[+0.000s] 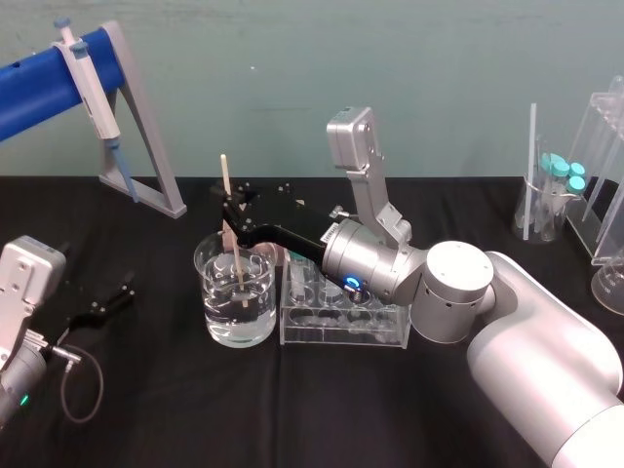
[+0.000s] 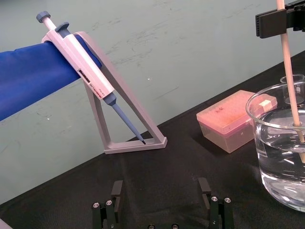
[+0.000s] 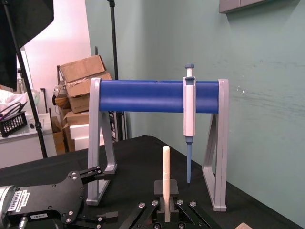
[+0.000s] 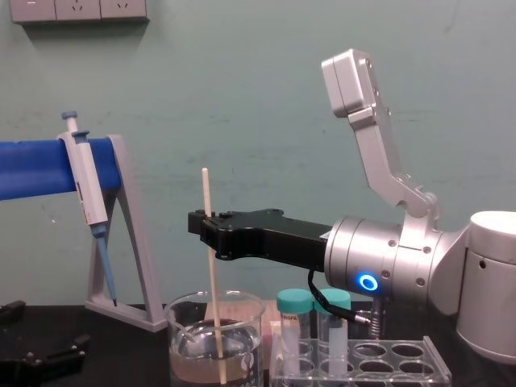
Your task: Hold the thermometer with one hand and immerse one end into the beaker, then reinsert it into the test tube rack.
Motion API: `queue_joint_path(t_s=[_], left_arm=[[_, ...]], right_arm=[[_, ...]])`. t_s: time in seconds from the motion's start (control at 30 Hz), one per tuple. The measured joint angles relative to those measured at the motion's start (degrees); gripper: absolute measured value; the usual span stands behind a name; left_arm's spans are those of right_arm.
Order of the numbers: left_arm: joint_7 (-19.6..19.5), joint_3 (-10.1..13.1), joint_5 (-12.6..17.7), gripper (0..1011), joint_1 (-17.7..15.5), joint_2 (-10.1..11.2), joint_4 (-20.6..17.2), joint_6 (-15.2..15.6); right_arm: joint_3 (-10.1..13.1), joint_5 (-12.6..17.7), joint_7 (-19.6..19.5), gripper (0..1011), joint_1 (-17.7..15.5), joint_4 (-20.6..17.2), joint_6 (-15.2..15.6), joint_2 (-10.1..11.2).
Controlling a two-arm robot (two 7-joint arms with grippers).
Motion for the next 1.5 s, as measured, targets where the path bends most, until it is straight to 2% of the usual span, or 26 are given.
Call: queue_joint_path(t_s=[0.93, 1.27, 1.5], left_arm=[[0.0, 0.0, 0.0, 1004, 0.0, 0.0, 0.0, 0.0], [0.0, 0.0, 0.0, 1004, 0.0, 0.0, 0.0, 0.0], [0.0, 0.0, 0.0, 1004, 0.0, 0.0, 0.0, 0.0]], right_arm=[[0.2, 0.0, 0.0, 53, -0.2, -0.4, 0.0, 0.0], [1.7, 1.4, -0.5, 53, -2.1, -8.6, 3.6, 2.2], [2.8, 2.4, -1.5, 53, -2.6, -13.9, 4.6, 3.9]])
